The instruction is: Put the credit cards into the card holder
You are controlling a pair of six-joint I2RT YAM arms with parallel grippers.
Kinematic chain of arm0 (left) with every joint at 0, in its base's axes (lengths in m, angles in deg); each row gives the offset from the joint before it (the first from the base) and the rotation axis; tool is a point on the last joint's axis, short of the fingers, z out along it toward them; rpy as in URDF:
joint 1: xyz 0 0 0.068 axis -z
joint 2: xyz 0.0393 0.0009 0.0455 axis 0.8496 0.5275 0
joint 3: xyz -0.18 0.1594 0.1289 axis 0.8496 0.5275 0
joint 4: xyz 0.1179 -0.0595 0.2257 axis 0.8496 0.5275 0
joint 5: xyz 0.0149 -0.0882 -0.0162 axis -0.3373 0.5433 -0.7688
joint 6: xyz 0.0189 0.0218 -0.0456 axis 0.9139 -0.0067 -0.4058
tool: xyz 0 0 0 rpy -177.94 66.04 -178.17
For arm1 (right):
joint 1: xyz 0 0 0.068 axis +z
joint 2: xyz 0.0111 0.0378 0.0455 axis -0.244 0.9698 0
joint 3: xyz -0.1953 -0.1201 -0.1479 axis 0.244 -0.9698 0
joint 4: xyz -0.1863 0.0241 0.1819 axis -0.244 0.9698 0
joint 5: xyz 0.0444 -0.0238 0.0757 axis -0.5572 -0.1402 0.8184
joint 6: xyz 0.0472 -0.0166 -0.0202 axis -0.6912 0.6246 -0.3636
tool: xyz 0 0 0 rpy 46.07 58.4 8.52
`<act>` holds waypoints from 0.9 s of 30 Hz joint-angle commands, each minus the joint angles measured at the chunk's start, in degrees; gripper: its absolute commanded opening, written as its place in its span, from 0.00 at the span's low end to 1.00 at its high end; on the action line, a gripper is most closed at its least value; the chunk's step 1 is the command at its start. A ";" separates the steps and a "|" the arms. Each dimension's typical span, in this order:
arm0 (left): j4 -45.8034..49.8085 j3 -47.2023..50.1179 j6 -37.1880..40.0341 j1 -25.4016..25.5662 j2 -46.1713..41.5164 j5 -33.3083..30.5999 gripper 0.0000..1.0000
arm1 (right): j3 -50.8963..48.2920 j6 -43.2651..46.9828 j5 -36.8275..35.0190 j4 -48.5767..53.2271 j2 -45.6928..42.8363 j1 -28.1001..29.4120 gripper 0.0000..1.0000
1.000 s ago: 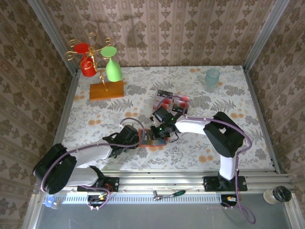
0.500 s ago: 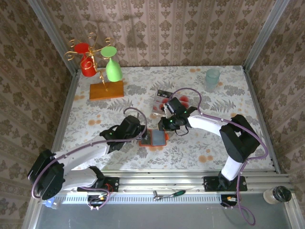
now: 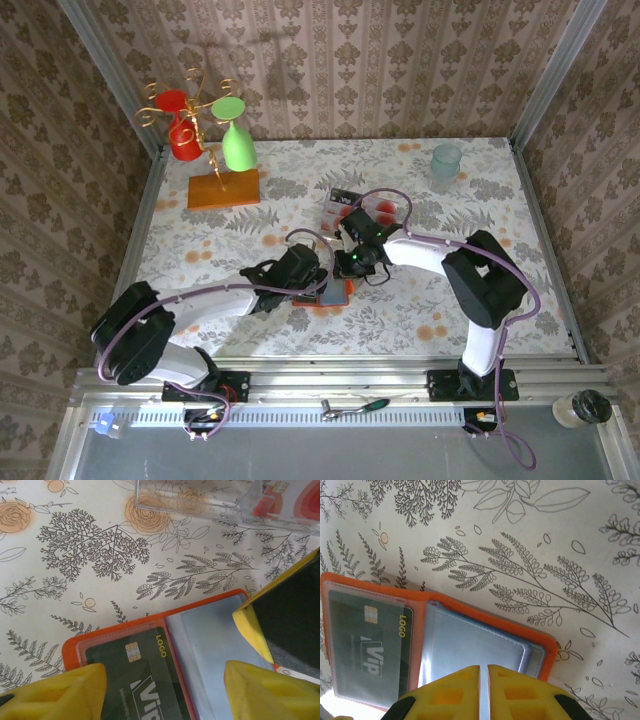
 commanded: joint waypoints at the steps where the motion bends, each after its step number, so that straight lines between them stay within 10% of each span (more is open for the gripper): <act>1: -2.26 1.40 -0.84 0.45 0.97 0.47 0.65 | 1.57 1.49 -0.43 2.02 2.09 0.18 0.13; 27: -6.98 6.63 0.85 0.93 5.51 0.10 0.59 | -1.30 -3.68 4.17 -4.76 2.85 1.32 0.13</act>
